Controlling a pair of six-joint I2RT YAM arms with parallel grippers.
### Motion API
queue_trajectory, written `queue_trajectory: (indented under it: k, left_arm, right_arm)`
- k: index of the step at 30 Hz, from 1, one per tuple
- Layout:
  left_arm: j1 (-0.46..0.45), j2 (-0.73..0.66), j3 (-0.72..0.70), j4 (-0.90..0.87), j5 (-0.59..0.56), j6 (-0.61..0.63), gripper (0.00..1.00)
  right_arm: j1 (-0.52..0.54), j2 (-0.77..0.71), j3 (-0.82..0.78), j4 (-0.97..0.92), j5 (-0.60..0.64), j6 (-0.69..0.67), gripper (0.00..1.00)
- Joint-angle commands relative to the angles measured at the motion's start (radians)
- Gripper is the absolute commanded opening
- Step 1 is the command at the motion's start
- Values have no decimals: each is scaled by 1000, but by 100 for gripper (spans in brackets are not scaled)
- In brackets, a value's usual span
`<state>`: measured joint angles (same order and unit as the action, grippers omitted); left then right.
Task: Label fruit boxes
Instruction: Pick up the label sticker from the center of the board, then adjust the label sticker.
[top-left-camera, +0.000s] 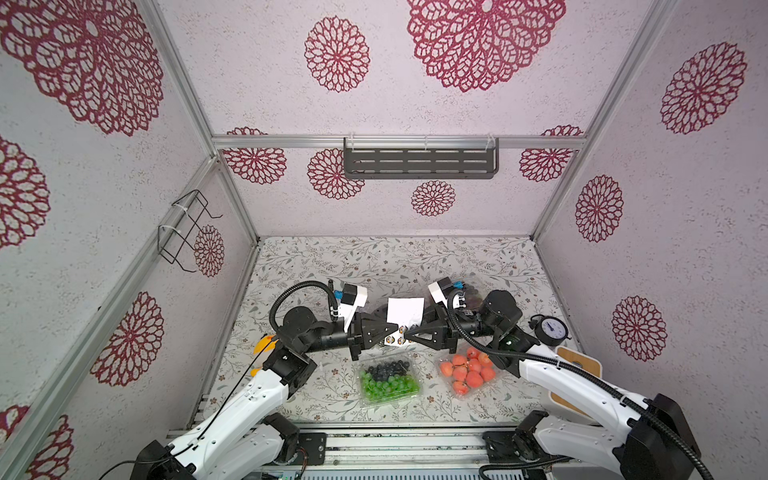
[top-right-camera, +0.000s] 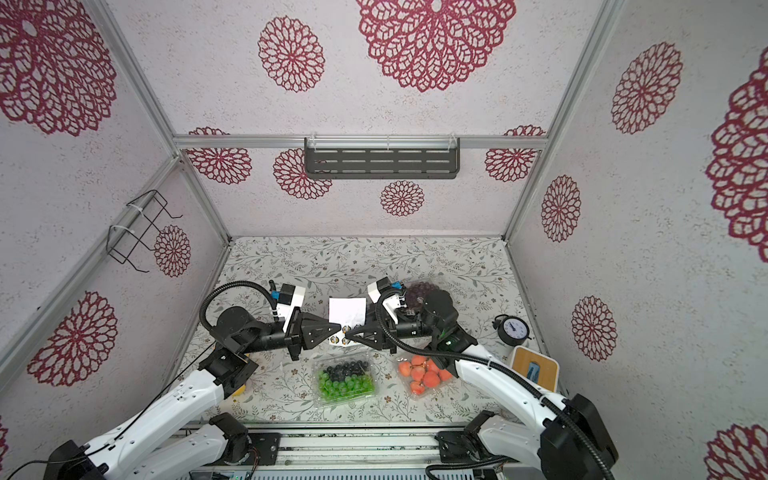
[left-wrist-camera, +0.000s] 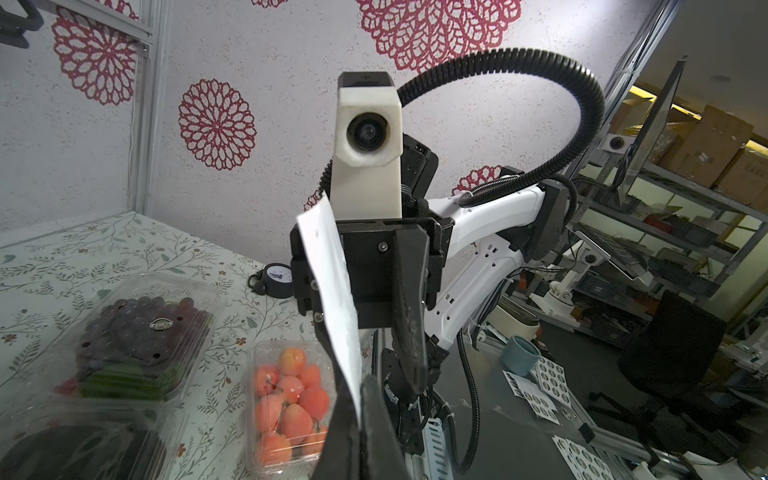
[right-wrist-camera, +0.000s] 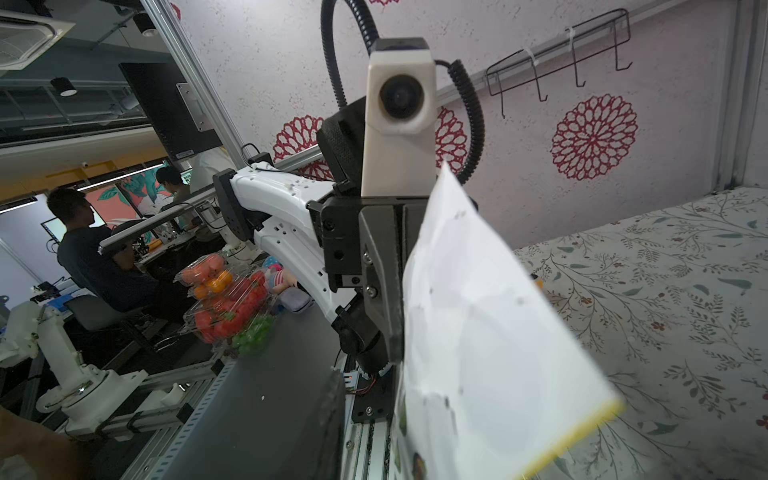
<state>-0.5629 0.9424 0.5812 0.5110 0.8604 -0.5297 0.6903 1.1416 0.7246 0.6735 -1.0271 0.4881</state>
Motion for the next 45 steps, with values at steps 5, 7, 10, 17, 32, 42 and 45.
queue_trajectory:
  k: [5,7,10,17,32,42,45]
  left_arm:
    - [-6,-20,23,-7,-15,-1,11]
    - [-7,-47,11,-11,-14,-8,26]
    - [-5,-74,3,-45,50,18,23]
    - [-5,-28,11,-52,141,34,14]
    - [-5,-117,-42,-147,66,112,7]
    - [-3,-92,-13,-160,57,114,0]
    - [-4,-85,-11,-160,57,117,0]
  right_arm:
    - [6,-2,36,44,-25,-23,0]
    - [5,-19,48,-29,-4,-71,0]
    - [5,-44,55,-105,-16,-116,0]
    - [3,-62,78,-206,-23,-170,0]
    - [2,-44,110,-273,-22,-202,0]
    - [4,-33,115,-290,-52,-211,0]
    - [5,-47,100,-273,-62,-210,0]
